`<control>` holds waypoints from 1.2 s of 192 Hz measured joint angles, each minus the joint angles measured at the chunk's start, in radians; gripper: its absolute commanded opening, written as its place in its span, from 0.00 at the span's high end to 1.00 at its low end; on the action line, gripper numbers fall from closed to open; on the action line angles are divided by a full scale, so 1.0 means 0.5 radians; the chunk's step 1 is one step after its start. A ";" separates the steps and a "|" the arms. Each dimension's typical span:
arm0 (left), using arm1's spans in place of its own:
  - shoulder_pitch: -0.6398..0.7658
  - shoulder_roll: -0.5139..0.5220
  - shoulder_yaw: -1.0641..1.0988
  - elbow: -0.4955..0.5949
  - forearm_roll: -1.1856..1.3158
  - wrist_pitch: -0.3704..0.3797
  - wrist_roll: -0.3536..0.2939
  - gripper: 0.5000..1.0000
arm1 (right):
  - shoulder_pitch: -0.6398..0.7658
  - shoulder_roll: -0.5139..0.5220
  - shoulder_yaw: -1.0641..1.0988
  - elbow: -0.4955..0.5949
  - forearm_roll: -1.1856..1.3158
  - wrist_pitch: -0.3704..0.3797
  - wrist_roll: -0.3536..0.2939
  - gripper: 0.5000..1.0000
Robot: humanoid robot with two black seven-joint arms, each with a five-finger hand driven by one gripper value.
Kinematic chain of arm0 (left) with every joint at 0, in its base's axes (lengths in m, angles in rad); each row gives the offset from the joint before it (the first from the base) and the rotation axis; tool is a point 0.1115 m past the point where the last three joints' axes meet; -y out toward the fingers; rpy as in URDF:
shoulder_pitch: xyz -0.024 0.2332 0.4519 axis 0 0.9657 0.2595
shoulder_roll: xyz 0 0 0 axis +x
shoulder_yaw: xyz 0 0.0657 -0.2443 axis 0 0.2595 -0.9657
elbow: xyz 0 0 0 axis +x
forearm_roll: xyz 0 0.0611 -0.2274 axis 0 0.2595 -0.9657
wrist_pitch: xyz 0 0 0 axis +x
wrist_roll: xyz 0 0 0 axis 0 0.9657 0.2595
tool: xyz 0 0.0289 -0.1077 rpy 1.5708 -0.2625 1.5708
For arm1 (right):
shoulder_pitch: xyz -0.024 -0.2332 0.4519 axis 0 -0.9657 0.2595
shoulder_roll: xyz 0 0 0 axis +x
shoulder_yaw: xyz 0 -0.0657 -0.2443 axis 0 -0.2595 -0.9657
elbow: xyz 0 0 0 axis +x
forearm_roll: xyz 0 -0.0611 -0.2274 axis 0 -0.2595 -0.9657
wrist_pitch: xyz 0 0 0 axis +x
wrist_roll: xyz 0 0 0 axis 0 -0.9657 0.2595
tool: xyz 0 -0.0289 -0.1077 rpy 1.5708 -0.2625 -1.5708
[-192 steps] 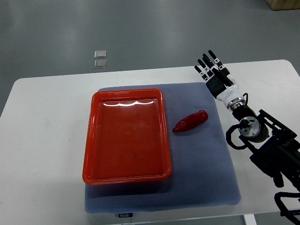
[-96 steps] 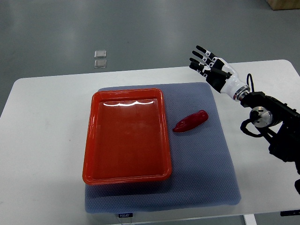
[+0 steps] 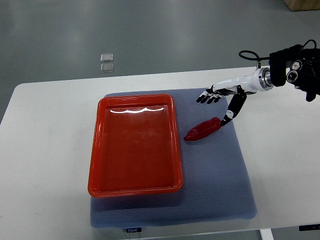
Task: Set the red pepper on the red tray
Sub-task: 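Reach the right hand over the red pepper and lower it, then close the right hand fingers around the red pepper and lift it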
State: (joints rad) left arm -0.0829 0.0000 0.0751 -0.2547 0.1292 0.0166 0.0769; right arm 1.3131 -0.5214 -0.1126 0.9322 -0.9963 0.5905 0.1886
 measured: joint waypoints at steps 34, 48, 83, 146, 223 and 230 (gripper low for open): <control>0.000 0.000 0.000 0.012 -0.004 0.000 0.003 0.00 | 0.127 0.055 -0.112 0.051 -0.027 -0.009 -0.003 0.16; 0.000 0.000 -0.001 0.015 -0.005 0.000 0.003 0.00 | 0.135 0.096 -0.118 0.055 -0.034 -0.030 -0.003 0.17; 0.000 0.000 -0.001 0.013 -0.006 0.000 0.003 0.00 | 0.136 0.202 -0.199 0.056 -0.084 -0.132 -0.003 0.17; 0.000 0.000 -0.001 0.018 -0.007 0.001 0.003 0.00 | 0.120 0.319 -0.388 0.048 -0.169 -0.322 -0.002 0.21; 0.000 0.000 -0.001 0.019 -0.007 0.001 0.005 0.00 | 0.104 0.337 -0.486 0.027 -0.248 -0.407 0.003 0.41; 0.000 0.000 0.000 0.019 -0.007 0.001 0.005 0.00 | 0.101 0.337 -0.490 0.027 -0.252 -0.408 0.003 0.41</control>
State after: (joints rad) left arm -0.0828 0.0000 0.0748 -0.2449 0.1258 0.0170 0.0793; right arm 1.3638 -0.3528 -0.3574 0.9455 -1.1223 0.3867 0.1902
